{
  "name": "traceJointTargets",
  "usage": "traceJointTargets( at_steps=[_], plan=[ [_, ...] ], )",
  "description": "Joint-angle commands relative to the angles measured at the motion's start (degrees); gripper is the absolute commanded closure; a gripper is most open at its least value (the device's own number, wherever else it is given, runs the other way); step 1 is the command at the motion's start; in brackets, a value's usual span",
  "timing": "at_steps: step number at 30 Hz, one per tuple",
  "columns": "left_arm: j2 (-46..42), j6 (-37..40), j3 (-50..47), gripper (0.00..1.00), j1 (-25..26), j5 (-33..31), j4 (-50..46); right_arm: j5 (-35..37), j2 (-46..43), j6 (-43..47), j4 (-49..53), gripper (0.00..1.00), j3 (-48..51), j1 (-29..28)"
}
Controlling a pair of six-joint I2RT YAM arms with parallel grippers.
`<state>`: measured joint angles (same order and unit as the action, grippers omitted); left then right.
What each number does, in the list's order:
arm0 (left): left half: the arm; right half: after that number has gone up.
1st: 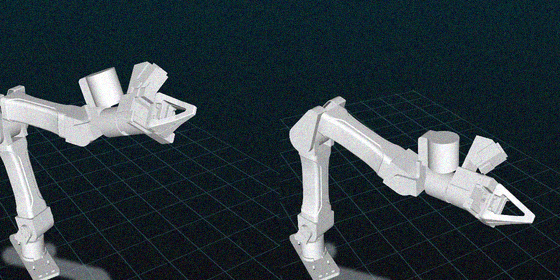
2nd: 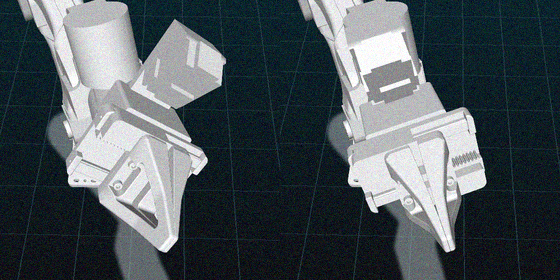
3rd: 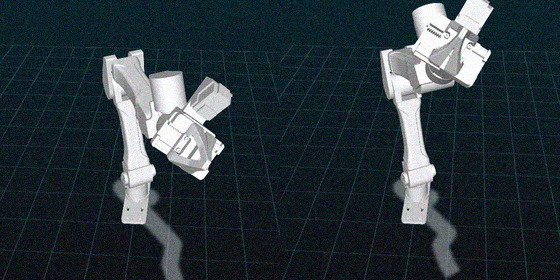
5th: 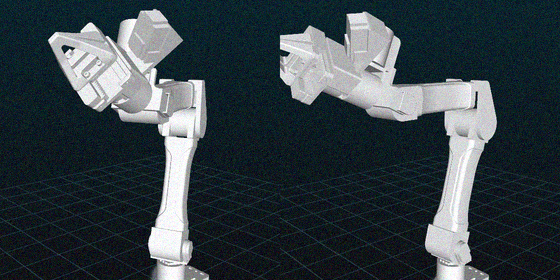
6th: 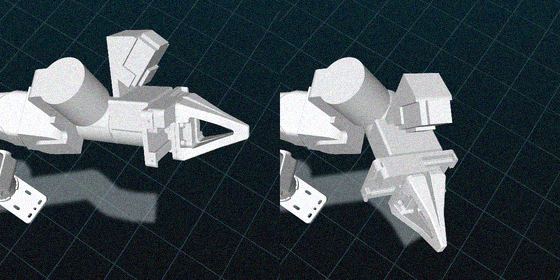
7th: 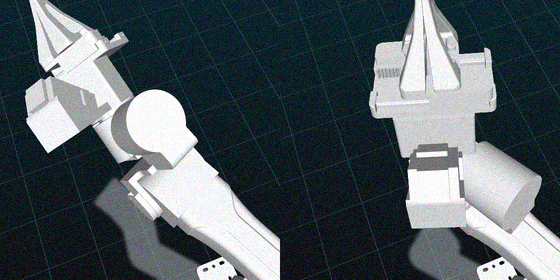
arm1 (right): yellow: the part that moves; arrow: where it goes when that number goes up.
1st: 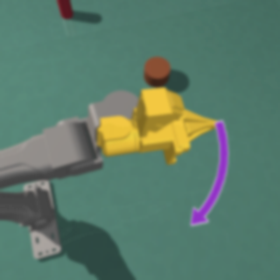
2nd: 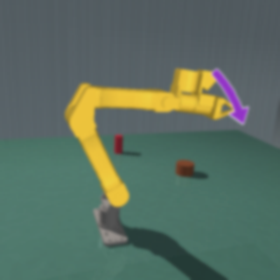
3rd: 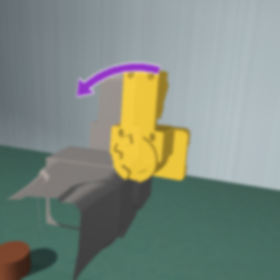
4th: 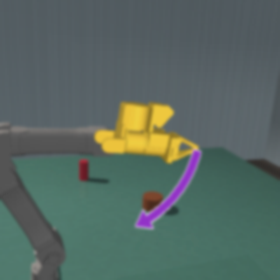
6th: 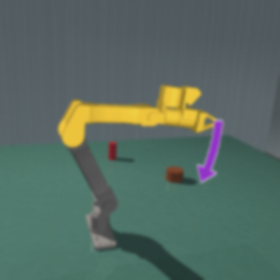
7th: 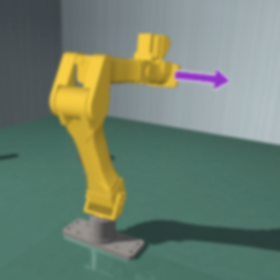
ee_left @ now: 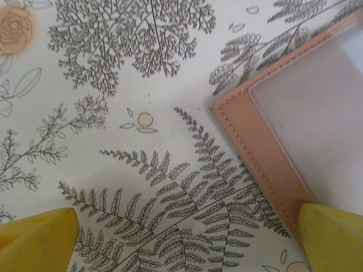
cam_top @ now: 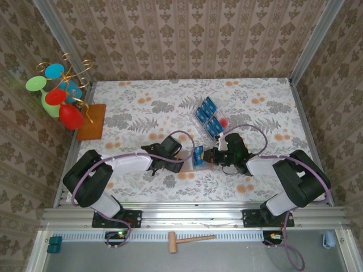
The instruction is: Put the credit cards into the card holder
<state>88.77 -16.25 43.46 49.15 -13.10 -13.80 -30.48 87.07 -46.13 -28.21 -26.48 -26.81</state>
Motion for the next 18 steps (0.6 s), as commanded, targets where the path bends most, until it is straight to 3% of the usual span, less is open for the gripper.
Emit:
traceJointTargets(
  at_steps=[1, 18],
  plan=[
    [-0.62, -0.63, -1.18, 0.00, 0.34, 0.50, 0.45, -1.05, 1.53, -0.70, -2.93, 1.00, 0.92, 0.22],
    [-0.02, -0.68, -1.54, 0.00, 0.40, -0.79, 0.67, -3.42, 4.72, -1.29, -7.87, 1.00, 1.08, 0.17]
  ],
)
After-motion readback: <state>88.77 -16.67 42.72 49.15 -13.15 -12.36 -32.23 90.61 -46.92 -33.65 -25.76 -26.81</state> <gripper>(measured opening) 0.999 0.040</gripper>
